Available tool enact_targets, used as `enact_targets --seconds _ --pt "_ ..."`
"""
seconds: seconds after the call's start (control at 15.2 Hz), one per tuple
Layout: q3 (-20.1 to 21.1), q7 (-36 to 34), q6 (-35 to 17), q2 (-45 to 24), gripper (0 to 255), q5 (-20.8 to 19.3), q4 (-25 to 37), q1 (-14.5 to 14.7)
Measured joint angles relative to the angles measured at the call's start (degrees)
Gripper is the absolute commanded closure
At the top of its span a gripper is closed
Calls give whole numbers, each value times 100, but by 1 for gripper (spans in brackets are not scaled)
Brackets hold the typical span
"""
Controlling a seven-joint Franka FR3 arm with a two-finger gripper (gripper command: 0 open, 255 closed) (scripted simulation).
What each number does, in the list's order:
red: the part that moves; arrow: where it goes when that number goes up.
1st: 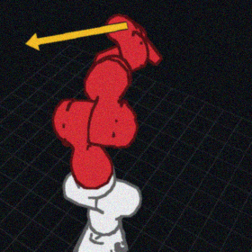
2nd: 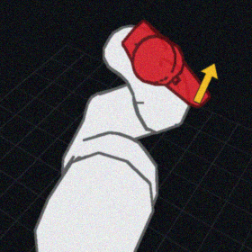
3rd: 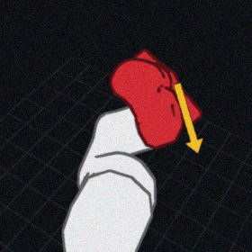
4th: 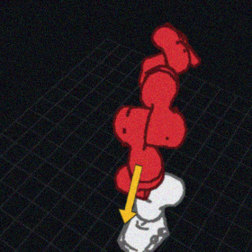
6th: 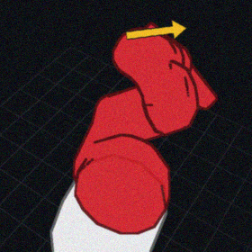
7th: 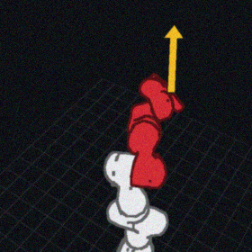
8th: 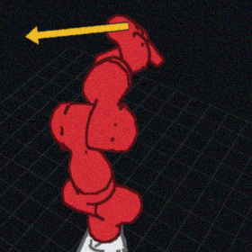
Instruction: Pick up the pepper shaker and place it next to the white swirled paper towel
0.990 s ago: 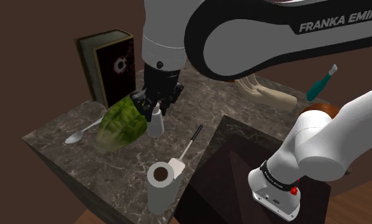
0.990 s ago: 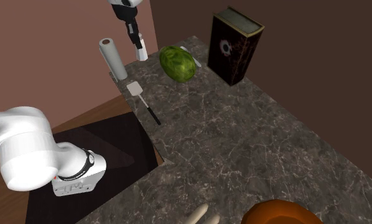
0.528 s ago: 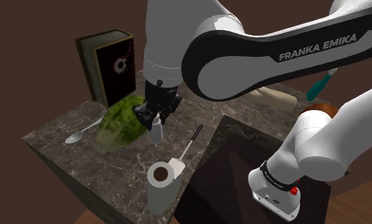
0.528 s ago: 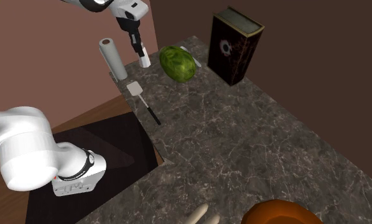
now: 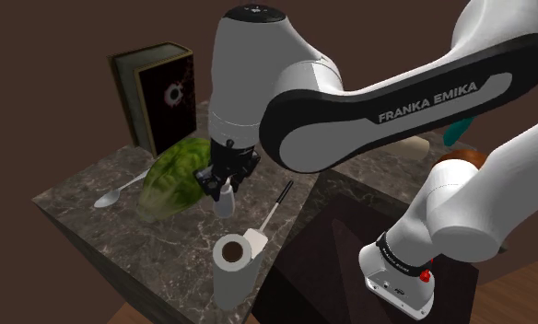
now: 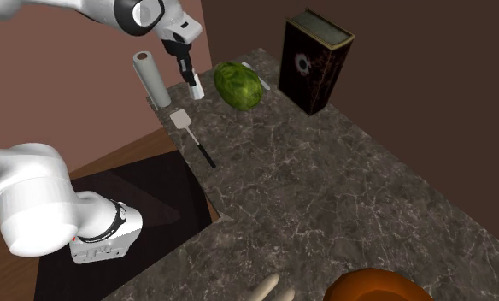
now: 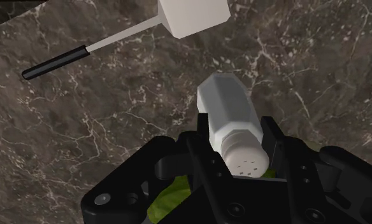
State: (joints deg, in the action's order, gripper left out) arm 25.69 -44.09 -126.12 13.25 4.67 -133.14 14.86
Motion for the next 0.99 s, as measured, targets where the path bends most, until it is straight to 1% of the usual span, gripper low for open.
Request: enact_targets --seconds 0.79,0.99 --pt "131 -222 -1017 -556 255 -256 -506 -50" --pt "145 -257 -1116 -616 255 -291 -547 -54"
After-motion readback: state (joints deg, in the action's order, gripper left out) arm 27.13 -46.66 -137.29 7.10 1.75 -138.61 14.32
